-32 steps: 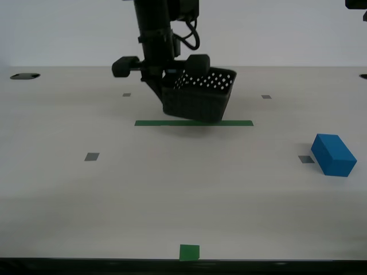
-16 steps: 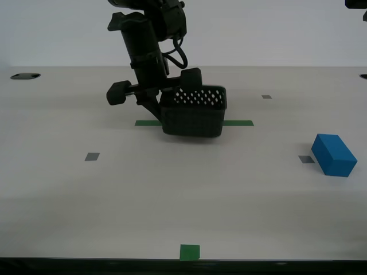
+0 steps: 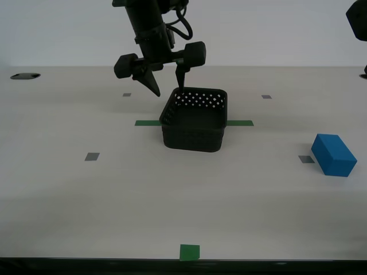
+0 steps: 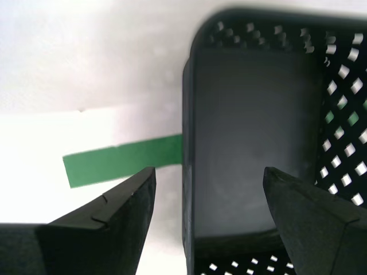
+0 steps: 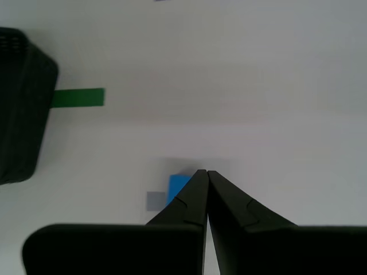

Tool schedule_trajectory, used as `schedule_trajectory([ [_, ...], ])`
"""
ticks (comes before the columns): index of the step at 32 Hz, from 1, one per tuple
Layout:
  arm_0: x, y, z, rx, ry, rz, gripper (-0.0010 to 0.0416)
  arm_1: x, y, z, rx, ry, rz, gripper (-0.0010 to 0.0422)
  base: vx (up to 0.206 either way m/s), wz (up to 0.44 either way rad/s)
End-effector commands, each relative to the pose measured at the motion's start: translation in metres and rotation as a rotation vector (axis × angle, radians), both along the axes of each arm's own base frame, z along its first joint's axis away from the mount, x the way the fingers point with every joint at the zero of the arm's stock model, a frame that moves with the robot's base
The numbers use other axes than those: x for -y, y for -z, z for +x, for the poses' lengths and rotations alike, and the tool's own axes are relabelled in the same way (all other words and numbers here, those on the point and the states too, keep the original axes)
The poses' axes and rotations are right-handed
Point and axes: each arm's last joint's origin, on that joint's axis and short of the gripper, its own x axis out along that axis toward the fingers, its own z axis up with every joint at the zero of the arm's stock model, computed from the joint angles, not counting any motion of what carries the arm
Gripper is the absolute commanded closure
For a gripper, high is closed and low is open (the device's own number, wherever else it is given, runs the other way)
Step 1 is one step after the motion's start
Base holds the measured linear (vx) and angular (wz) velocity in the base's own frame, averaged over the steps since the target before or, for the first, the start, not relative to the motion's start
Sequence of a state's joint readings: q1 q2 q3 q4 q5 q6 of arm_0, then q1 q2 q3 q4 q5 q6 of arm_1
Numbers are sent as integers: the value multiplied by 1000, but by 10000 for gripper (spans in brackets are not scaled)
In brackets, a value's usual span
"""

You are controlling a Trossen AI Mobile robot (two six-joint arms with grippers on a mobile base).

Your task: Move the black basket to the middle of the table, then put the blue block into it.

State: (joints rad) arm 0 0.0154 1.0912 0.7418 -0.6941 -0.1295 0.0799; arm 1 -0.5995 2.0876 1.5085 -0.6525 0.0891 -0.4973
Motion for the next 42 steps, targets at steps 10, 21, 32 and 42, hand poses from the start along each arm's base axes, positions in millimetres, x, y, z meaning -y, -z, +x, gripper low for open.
schedule_trajectory([
  [10, -5, 46, 17, -293, -72, 61, 403, -65, -8, 42, 47, -112, 7, 255, 0, 0],
  [21, -6, 68, 30, -342, -160, 18, 406, -97, -14, 68, 187, -172, -39, 296, 0, 0],
  [32, -6, 69, 30, -347, -129, 31, 243, -99, -16, 73, 231, -172, -53, 296, 0, 0],
  [42, -7, 117, 42, -513, -129, 36, 7, -104, -16, 75, 243, -148, -38, 296, 0, 0],
])
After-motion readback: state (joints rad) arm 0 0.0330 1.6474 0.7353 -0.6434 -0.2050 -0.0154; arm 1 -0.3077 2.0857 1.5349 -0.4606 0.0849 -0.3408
